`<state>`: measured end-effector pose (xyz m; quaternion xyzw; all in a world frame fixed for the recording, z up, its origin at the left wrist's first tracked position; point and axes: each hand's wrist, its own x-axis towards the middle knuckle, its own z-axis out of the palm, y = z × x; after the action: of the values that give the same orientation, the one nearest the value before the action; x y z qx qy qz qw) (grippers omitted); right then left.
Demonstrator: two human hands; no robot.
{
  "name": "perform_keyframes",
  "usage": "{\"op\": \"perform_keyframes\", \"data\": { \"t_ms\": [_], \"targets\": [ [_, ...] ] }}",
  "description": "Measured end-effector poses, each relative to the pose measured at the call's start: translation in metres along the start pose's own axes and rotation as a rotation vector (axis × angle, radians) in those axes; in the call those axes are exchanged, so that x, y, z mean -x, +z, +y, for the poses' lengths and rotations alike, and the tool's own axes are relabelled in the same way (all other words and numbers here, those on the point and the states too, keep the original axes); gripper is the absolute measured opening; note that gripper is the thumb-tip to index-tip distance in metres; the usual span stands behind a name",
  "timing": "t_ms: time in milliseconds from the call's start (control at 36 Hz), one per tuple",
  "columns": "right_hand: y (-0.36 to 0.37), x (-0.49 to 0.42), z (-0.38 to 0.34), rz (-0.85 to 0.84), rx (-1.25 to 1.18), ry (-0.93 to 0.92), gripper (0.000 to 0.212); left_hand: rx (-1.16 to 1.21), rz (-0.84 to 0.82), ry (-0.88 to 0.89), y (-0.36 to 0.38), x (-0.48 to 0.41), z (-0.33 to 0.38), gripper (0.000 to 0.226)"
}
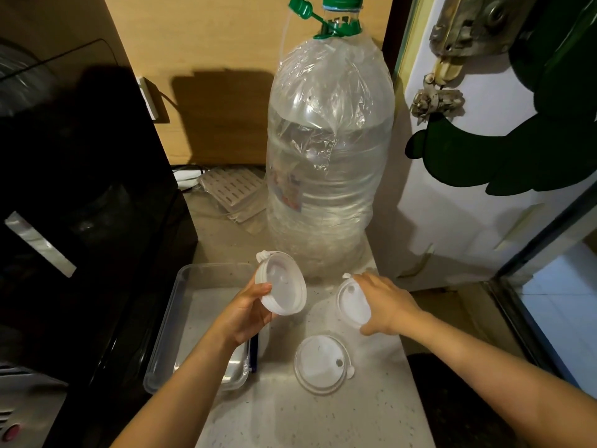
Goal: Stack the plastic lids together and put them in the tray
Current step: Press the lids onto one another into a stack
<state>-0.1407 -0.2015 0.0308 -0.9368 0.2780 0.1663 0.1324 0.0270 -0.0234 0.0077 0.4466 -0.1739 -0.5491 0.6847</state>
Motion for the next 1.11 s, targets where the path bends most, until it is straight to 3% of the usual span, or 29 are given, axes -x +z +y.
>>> {"op": "perform_keyframes", "data": {
  "t_ms": [278, 444, 1111],
  "targets": [
    [-0.057, 0.013, -0.025, 0.208, -0.256, -0.162, 0.100, 0.069, 0.008, -0.001, 0.002, -0.002, 0.001, 0.102],
    [-0.084, 0.023, -0.049, 0.216, -0.457, -0.338, 0.101, 0.142, -0.030, -0.003, 0.007, -0.004, 0.005, 0.107],
    [-0.082, 0.009, -0.079, 0.085, -0.390, -0.541, 0.100, 0.184, -0.142, 0.079, 0.018, 0.002, 0.023, 0.097]
  ]
}}
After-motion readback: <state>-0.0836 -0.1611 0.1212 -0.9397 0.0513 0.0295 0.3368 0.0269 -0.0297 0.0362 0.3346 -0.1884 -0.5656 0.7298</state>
